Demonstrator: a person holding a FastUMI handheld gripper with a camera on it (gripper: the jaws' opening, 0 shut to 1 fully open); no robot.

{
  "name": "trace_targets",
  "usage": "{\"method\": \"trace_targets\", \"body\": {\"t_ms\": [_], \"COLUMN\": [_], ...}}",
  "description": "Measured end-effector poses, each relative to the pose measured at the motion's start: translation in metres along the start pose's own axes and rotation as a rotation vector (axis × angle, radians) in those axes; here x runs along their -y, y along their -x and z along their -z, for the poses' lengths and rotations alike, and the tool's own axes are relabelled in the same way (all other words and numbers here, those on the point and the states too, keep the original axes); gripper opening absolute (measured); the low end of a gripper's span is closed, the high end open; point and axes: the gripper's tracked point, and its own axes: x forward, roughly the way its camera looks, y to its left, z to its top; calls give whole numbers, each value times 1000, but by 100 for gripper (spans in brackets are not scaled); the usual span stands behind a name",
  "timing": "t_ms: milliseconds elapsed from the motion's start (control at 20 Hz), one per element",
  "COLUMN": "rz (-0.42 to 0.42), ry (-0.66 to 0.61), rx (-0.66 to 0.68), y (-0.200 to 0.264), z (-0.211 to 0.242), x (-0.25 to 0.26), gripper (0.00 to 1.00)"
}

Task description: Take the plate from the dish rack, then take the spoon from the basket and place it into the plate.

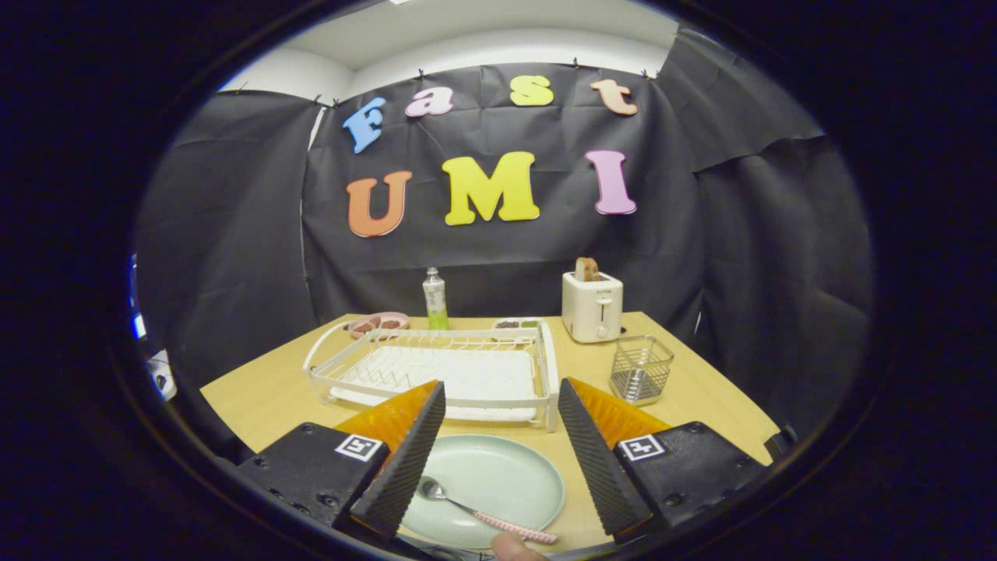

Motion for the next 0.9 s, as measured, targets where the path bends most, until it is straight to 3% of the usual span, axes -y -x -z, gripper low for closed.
{"method": "trace_targets", "body": {"t_ms": [500,900], "rz": [-2,-21], "ry": [-20,16], "rx": [145,171], "y": [81,103], "z": [-48,-50], "x": [56,62], "gripper": [96,96]}}
